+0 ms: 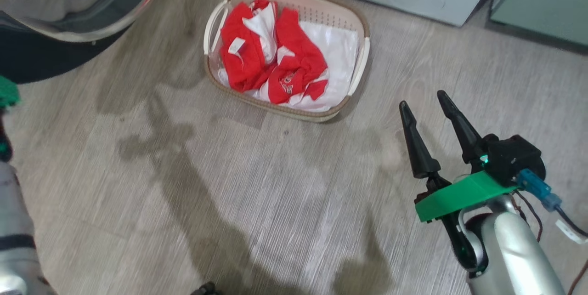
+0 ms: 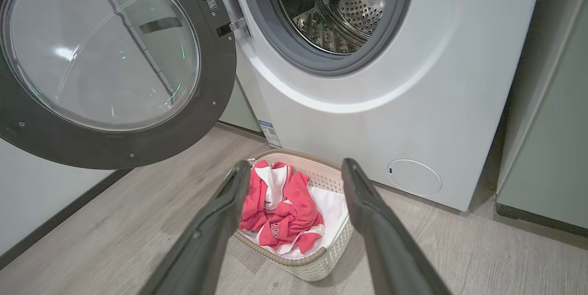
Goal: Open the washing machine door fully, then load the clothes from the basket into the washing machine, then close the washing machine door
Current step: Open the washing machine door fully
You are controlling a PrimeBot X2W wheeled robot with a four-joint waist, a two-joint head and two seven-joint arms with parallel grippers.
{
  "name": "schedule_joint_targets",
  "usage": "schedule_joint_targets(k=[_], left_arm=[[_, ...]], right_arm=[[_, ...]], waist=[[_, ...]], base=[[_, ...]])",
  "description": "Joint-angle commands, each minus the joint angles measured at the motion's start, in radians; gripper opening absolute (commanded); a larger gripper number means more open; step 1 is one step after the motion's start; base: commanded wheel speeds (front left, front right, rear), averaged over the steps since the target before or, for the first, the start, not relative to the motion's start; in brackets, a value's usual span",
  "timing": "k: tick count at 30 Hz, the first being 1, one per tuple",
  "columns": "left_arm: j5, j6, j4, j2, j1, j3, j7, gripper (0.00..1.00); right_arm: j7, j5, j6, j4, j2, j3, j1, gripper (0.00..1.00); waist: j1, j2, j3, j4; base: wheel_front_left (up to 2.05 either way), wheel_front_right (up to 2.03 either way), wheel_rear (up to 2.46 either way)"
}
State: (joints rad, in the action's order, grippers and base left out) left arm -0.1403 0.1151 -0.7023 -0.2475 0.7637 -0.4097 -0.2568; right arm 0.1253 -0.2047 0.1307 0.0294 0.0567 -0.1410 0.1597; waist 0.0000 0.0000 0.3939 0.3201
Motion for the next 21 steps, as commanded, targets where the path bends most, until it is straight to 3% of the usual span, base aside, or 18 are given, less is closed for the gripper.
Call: schedule_joint_targets(k=[1,12,21], left_arm=[[0.011,0.006,0.048,-0.042,-0.021,-0.002,-0.005,0.0],[0.033,0.015,0.168,0.018,-0.171,0.116,-0.005,0.0],[-0.017,0.015,0.296,0.061,-0.31,0.241,-0.005,0.0]], right_arm=[[0.017,-0.009,0.0,-0.019,-0.006,-0.033,0.009,1.0],[0.07,-0.052,0.0,0.043,-0.006,-0.03,-0.009,1.0],[0.098,-0.079,0.0,0.064,-0.006,-0.017,-0.018,1.0]], waist=[[0.0,0.0,-0.038,-0.012],[0.0,0.0,-0.155,-0.047],[0.0,0.0,-0.23,-0.099]], base=[[0.0,0.0,0.0],[0.0,0.0,0.0],[0.0,0.0,0.0]])
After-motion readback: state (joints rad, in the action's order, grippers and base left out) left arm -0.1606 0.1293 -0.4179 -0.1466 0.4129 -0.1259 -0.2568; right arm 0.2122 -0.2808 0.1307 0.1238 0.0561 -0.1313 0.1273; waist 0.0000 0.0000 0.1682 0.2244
